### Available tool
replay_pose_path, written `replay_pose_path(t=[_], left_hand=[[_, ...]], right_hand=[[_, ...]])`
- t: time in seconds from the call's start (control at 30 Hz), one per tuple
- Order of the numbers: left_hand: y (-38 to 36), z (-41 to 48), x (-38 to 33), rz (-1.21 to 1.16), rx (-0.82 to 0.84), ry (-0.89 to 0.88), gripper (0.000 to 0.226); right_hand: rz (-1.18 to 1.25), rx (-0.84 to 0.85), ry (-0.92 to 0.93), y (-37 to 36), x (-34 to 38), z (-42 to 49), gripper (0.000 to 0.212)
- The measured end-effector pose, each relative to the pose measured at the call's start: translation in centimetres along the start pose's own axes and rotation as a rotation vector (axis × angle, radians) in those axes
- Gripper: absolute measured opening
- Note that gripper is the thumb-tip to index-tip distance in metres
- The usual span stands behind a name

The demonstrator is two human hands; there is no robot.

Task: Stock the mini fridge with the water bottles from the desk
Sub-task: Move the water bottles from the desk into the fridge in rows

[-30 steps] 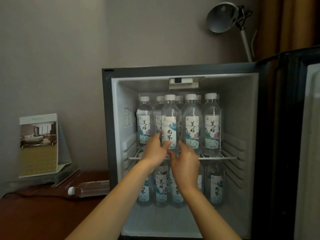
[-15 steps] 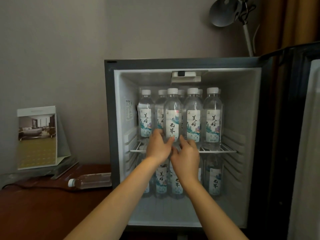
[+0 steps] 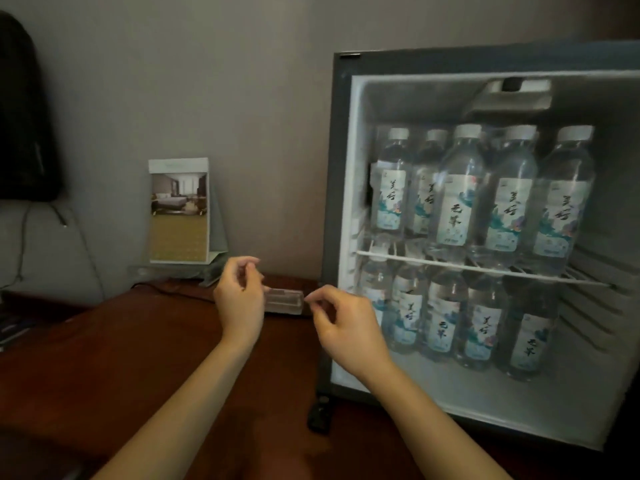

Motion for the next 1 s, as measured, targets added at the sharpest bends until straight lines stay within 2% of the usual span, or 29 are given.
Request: replay_pose_path(t=[0.17, 0.23, 0.37, 0.43, 0.53, 0.6, 0.7, 0.9, 1.0], left_hand=[[3.1, 1.9, 8.7, 0.06, -0.046, 0.266, 0.022], [3.0, 2.3, 11.9, 0.086, -0.021, 0.354, 0.017], [2.7, 2.6, 17.1, 0.166, 0.05, 0.423, 0.019], [3.3, 3.2, 17.9, 0.313, 0.095, 0.338, 0.02], [4.5, 4.6, 17.7, 0.483, 0.092, 0.182, 0.022], [4.8, 4.6, 17.2, 0.542, 0.074, 0.126, 0.023], [3.7, 3.9, 16.8, 0.576, 0.162, 0.05, 0.024], [3.2, 3.9, 17.3, 0.562, 0.226, 0.074, 0.029], [2.6, 3.6, 18.1, 0.526, 0.29, 0.12, 0.034]], right_hand=[[-0.332, 0.442, -0.169, -8.2, 0.5, 2.9, 0.024], [-0.462, 0.513, -0.227, -11.0, -0.4, 5.0, 0.027], [-0.658, 0.572, -0.366, -16.7, -4.7, 9.3, 0.049], [-0.731, 0.604, -0.451, -19.1, -7.4, 10.7, 0.058], [-0.753, 0.563, -0.546, -21.6, -10.1, 13.2, 0.064], [-0.737, 0.551, -0.54, -23.1, -11.2, 15.1, 0.066], [-0.697, 0.66, -0.505, -25.3, -12.8, 17.0, 0.075], [-0.724, 0.643, -0.487, -25.1, -13.5, 17.7, 0.072], [-0.668, 0.523, -0.529, -24.5, -13.3, 17.3, 0.065]])
Point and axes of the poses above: each hand's wrist, its own z-axis towards the middle knuckle, its own y-axis out of the back of the hand, x = y × z, the point moved 6 cm from there along z, towards the middle knuckle, and after that the axes turned 3 degrees about x, right-handed, at the moved point
